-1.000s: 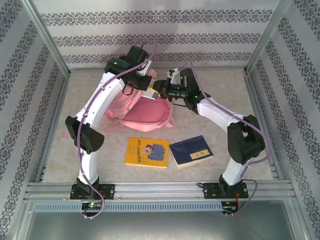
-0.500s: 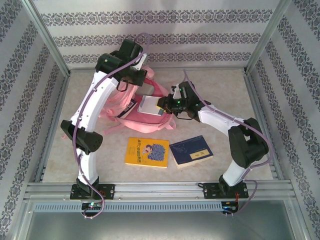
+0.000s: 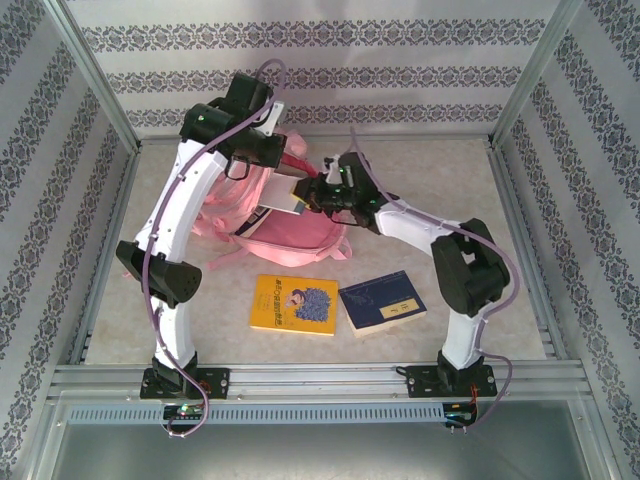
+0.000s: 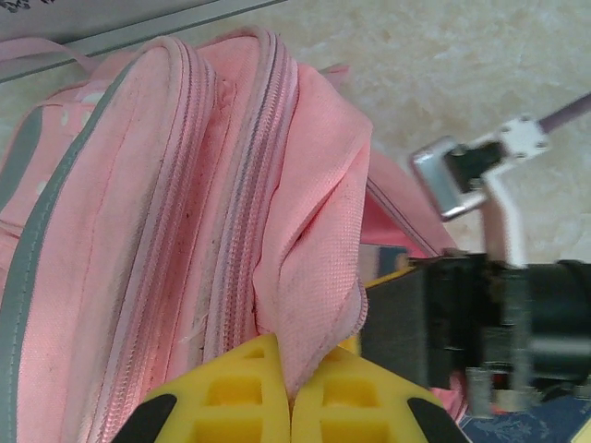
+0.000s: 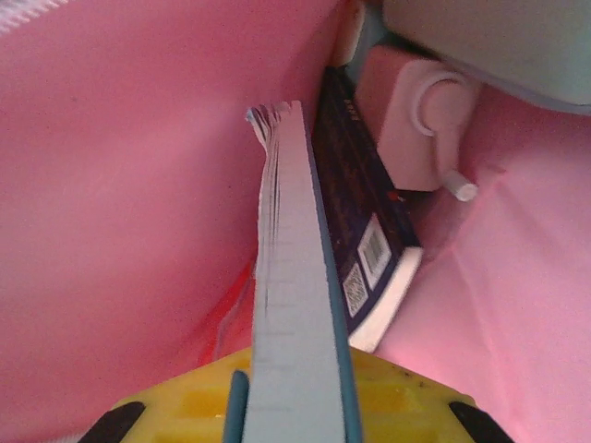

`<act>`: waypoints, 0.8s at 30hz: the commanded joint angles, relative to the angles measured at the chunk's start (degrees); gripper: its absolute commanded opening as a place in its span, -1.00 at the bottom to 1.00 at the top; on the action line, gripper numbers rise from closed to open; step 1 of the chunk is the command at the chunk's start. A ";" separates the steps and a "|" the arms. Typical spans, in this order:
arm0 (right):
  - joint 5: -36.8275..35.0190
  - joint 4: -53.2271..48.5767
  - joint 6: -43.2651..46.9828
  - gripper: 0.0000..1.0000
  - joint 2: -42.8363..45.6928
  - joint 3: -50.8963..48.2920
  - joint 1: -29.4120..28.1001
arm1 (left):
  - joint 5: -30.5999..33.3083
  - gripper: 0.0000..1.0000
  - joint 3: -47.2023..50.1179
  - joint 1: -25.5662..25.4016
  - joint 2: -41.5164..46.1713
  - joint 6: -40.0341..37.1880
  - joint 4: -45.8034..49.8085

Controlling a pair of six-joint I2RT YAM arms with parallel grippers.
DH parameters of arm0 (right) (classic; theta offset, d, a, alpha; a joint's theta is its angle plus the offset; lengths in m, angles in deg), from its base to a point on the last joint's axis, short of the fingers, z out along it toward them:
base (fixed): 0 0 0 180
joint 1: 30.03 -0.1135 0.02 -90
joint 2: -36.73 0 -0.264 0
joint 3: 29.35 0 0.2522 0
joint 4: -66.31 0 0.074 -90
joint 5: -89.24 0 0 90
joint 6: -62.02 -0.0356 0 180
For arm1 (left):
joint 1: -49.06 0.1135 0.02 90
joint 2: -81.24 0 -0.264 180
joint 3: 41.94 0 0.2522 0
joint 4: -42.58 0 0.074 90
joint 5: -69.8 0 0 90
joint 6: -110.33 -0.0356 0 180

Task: Pack the student bag

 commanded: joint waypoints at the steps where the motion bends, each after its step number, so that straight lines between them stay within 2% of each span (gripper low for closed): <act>1: -2.86 -0.17 -2.32 -1.00 -5.76 7.69 -2.79 | -2.44 -1.00 -2.97 0.97 3.84 2.58 -4.62; 4: -7.75 -6.08 -3.89 -1.00 -13.93 19.20 -6.08 | -3.12 -1.00 -3.23 1.02 3.63 3.36 -5.68; 5: -9.21 -8.91 -3.69 -0.77 -16.70 23.62 -7.01 | -2.99 -1.00 -3.31 1.08 3.49 3.41 -5.83; 6: -10.37 -12.32 -3.34 -0.41 -19.85 28.84 -7.96 | -2.89 -1.00 -3.40 1.31 3.26 3.41 -5.84; 7: -10.83 -15.44 -2.80 -0.13 -22.47 33.46 -8.52 | -3.12 -1.00 -3.41 1.65 2.92 3.62 -5.74; 9: -12.24 -20.14 -1.56 0.14 -23.91 37.41 -8.84 | -3.77 -1.00 -3.27 2.32 2.48 4.32 -5.75; 11: -15.53 -20.62 0.71 0.34 -21.15 34.58 -8.98 | -4.39 -1.00 -3.23 3.09 2.04 5.06 -5.97; 13: -16.41 -20.70 3.78 0.45 -18.24 31.33 -8.33 | -4.75 -1.00 -3.25 3.65 1.69 5.56 -6.41; 18: -12.83 -16.14 9.78 0.47 -10.12 22.23 -6.56 | -4.87 -1.00 -2.97 4.46 0.89 5.96 -6.44; 21: -11.82 -20.77 16.90 0.48 -4.87 19.72 -6.43 | -4.69 -1.00 -1.54 4.59 0.51 5.88 -6.45; 24: -15.66 -27.78 23.69 0.46 1.52 15.48 -6.93 | -5.31 -1.00 0.60 4.66 0.36 6.37 -7.54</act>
